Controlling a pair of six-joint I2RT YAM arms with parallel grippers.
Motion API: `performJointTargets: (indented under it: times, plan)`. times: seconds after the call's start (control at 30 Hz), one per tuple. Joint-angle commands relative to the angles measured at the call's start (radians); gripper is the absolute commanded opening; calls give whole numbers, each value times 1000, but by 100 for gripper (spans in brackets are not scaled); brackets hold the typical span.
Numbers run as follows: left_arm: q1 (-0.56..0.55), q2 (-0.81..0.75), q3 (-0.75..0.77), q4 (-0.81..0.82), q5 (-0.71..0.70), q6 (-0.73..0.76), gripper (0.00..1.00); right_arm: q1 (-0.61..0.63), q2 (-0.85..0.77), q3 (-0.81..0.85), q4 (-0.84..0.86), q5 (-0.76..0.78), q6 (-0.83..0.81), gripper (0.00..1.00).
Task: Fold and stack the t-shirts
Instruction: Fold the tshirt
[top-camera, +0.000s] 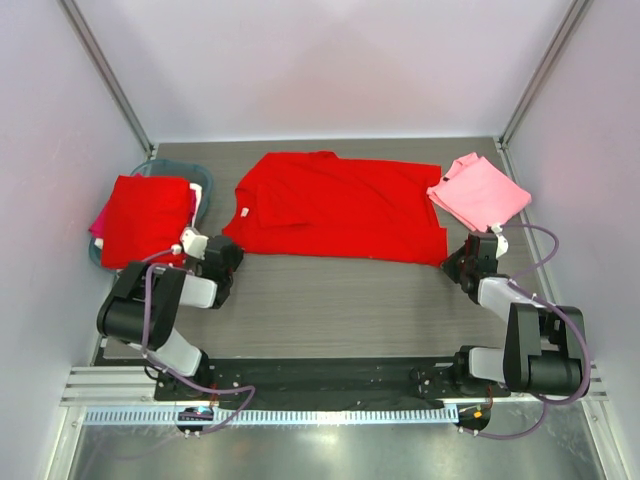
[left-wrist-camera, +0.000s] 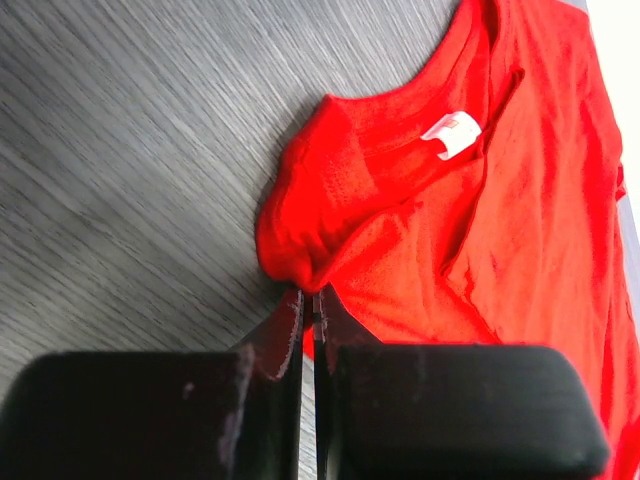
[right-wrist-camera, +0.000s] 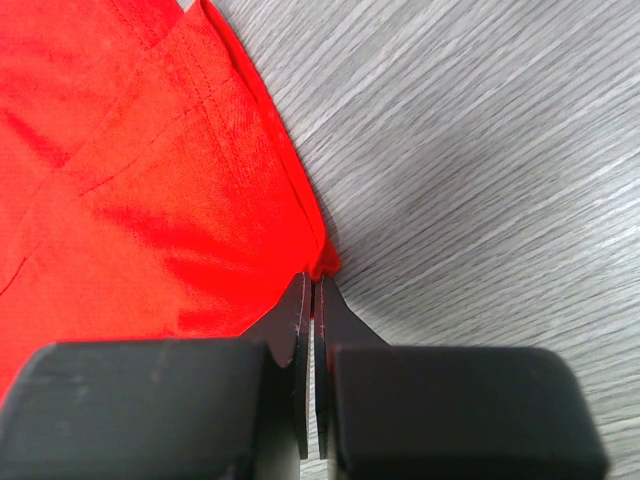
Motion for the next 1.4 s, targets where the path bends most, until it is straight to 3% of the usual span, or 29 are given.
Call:
performJointTargets:
  times: [0.0,0.23,0.57,0.73,0.87,1.0,1.03,1.2,1.3,1.37]
  plan:
    - [6,-41,-7,15,-17,33,0,-1,-30,-2,21,14,5,1]
    - [26,-181,-14,-128,-49,31,0,-1,-48,1,-9,40,12,1]
    - [26,-418,70,-603,-49,58,0,-1,-142,80,-234,69,32,1]
    - [26,-434,36,-622,0,39,0,-1,-142,81,-294,46,34,1]
    - [26,-360,65,-628,57,38,0,-1,-165,77,-319,35,37,1]
    - [26,-302,199,-694,95,53,0,-1,-176,96,-339,23,37,1]
    - [26,-305,302,-758,101,80,0,-1,-179,108,-348,21,37,1]
    - [26,-395,507,-907,37,130,0,-1,-199,125,-370,29,38,1]
    - [26,-468,491,-962,21,148,0,-1,-208,117,-382,38,38,1]
    - [27,-503,385,-959,26,139,0,-1,-212,110,-382,40,41,1]
